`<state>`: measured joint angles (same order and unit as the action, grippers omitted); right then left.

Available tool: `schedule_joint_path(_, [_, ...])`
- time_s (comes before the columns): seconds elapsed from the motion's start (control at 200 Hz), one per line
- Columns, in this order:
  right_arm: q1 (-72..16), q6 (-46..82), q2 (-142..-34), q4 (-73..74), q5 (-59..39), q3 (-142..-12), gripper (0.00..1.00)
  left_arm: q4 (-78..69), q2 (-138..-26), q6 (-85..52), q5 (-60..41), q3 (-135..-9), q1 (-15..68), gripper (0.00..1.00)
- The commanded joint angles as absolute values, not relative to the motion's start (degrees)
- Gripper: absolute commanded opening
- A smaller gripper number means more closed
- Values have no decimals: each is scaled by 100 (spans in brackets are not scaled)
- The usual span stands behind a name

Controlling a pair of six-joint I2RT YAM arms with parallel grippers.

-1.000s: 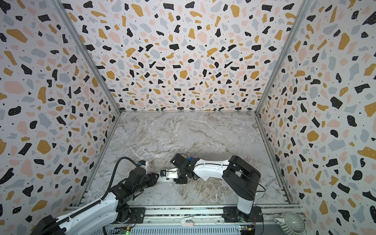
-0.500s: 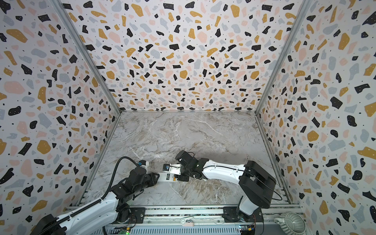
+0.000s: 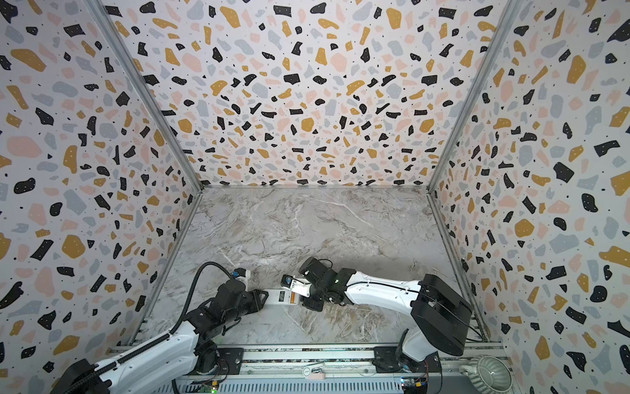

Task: Load the batteries into the remote control
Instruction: 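Raise the right gripper off the seated battery and draw it back, then move the left gripper over the second orange battery while the right arm withdraws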

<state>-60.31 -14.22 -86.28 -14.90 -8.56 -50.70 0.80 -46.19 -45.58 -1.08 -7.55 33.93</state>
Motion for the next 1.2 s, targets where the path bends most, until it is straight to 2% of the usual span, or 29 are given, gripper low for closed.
schedule_joint_path(0.0, [-6054, -1145, -8641, -1915, -694, -5140, 29, 366, -4597, -4426, -106, -853, 3419, 42])
schedule_joint_path(0.611, [-6048, -1099, -9582, -2266, -273, -5822, 27, 325, -4313, -4398, -44, -835, 3419, 44])
schedule_joint_path(1.196, [-5941, -1196, -9807, -2267, -295, -5787, 28, 385, -4311, -4373, 18, -926, 3419, 45])
